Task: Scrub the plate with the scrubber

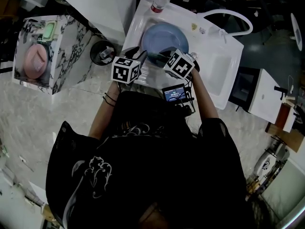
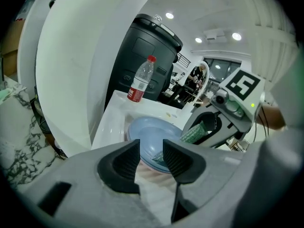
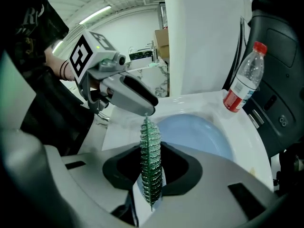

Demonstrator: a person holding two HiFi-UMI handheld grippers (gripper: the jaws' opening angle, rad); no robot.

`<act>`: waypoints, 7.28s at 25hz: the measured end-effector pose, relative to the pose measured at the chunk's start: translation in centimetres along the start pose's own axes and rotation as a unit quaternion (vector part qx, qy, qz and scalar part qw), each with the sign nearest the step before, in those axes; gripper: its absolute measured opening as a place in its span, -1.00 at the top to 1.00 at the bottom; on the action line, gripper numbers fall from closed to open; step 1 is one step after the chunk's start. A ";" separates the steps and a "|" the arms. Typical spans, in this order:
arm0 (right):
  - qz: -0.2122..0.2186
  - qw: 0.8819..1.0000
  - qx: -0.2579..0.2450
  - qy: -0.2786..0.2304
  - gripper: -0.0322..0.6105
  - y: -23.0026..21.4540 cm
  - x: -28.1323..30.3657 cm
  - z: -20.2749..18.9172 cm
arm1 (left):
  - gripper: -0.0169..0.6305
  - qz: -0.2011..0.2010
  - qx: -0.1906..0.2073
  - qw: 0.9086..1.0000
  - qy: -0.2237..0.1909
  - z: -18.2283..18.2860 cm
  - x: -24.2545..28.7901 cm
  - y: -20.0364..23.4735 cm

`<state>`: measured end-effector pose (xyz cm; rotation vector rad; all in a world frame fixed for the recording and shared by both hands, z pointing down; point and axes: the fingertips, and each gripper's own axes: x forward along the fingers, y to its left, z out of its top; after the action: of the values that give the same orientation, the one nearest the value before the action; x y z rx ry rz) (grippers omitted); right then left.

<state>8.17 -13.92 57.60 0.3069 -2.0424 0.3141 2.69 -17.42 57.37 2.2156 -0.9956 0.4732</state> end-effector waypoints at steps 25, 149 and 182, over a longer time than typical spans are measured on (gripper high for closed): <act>-0.192 0.977 -0.013 0.089 0.62 -14.4 1.6 -1.8 | 0.48 0.003 0.001 1.000 0.003 -0.1 -0.3 0.0; -0.313 0.776 0.378 -0.397 0.62 18.0 -16.8 -6.1 | 0.49 -0.180 0.121 0.965 -0.149 1.0 -16.1 -19.9; -0.339 0.760 0.373 -0.409 0.62 28.6 -17.2 -1.6 | 0.57 -0.207 0.163 0.956 -0.126 -6.7 -27.5 -20.7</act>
<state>7.59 14.78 40.56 1.9211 -2.3287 0.5908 0.35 11.96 38.37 2.7474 -0.5709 0.1721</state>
